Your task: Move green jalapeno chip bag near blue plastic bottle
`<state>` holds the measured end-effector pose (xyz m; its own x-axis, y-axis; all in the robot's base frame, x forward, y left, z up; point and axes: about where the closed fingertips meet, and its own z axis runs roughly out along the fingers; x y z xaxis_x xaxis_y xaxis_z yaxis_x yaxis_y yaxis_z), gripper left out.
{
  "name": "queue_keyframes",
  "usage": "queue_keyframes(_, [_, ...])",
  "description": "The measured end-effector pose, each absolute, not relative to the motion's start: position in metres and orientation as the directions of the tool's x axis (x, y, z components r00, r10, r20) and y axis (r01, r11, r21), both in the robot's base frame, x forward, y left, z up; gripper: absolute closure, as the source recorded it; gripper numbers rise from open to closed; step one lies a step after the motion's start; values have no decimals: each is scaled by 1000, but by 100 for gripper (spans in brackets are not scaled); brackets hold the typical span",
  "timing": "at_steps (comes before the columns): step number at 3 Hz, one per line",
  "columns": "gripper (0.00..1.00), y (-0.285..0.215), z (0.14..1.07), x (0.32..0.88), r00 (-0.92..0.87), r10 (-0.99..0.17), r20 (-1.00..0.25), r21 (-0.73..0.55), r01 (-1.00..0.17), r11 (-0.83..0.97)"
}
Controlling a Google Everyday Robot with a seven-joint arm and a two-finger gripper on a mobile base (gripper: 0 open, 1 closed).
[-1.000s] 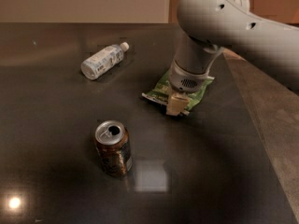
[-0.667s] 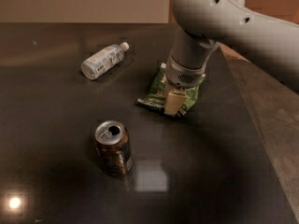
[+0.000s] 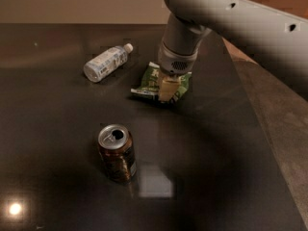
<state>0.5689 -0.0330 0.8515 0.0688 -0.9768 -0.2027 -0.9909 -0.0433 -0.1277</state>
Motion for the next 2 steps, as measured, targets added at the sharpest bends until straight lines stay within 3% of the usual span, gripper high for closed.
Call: queue_keyframes(2, [100, -6, 860, 604, 135, -974, -179, -173, -979, -104])
